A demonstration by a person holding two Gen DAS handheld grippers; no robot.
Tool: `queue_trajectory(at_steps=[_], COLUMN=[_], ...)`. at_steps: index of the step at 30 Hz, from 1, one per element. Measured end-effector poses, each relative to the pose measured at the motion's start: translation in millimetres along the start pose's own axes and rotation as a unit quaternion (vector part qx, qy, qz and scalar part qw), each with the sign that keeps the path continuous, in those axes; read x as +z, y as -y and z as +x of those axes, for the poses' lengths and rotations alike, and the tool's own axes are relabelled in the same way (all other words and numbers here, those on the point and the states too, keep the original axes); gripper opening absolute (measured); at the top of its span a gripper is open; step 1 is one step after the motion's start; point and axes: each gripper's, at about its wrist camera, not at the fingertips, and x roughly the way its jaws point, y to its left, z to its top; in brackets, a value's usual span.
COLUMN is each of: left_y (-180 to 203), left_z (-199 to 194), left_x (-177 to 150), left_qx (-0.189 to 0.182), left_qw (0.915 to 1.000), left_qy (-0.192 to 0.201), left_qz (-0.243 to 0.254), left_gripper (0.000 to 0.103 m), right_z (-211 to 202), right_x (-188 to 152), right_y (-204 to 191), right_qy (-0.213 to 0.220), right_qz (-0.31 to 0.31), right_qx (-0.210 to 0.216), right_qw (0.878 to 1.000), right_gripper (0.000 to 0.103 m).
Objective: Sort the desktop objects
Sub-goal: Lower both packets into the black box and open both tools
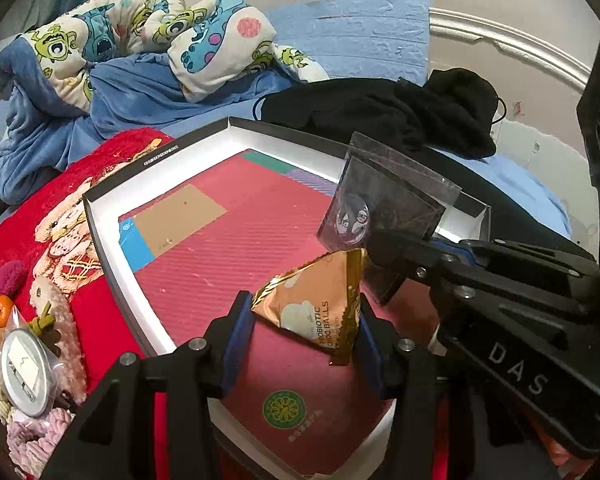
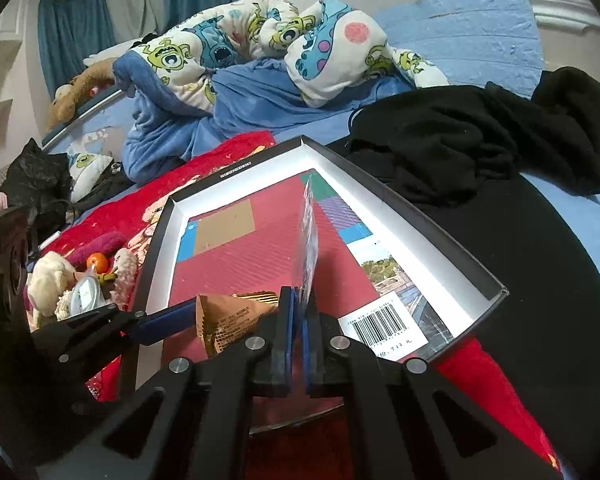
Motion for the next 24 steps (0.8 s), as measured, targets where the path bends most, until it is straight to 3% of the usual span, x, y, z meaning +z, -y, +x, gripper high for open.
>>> queue_trajectory(at_steps=[7, 12, 16, 18, 21, 22, 23, 24], left_y=[0.2, 1.6, 3.6, 0.0, -0.7, -0.4, 0.6, 1.3], left_z=[-1.1, -5.4, -14.4, -18.2, -23.4, -25.9, -28.1, -30.0], left_x=[-1.9, -3.9, -6.0, -7.5, -8.3, -9.0, -9.2, -10.0], left_qx=[-0.002, -0.006, 0.048, 0.063, 0.050, 0.046, 0.047, 0.048], left_qw=[1.0000, 0.9998, 0.9979, 0.9966, 0.9968, 0.9966, 0.9962, 0.9958], left_qy=[0.007, 0.020, 0.043, 0.053, 0.063, 0.068, 0.073, 0.077], left_qz=[0.001, 0.006, 0.006, -0.001, 0.001, 0.005, 0.009, 0.012], left_gripper=[0.053, 0.059, 0.071, 0.084, 0.103, 0.103, 0.103, 0.103], right_z=[-4.1, -6.4, -10.4, -13.9, -19.9, -22.7, -24.4, -26.5], right_x=[-4.6, -7.7, -9.6, -10.5, -10.5, -11.1, -11.3, -11.5], right_y=[2.1, -8.9, -11.0, -14.3, -15.0, -14.0, -13.2, -13.0], right_qy=[0.020, 0.032, 0.046, 0.057, 0.074, 0.081, 0.086, 0.091], right_qz=[0.001, -0.023, -0.029, -0.036, -0.038, -0.036, -0.034, -0.033], right_qx=[0.008, -0.005, -0.012, -0.022, -0.021, -0.020, -0.023, -0.026], right_qw=[1.000, 0.999, 0.998, 0.997, 0.996, 0.996, 0.995, 0.995], right_gripper=[0.002, 0.013, 0.020, 0.046, 0.070, 0.078, 0.097, 0.103])
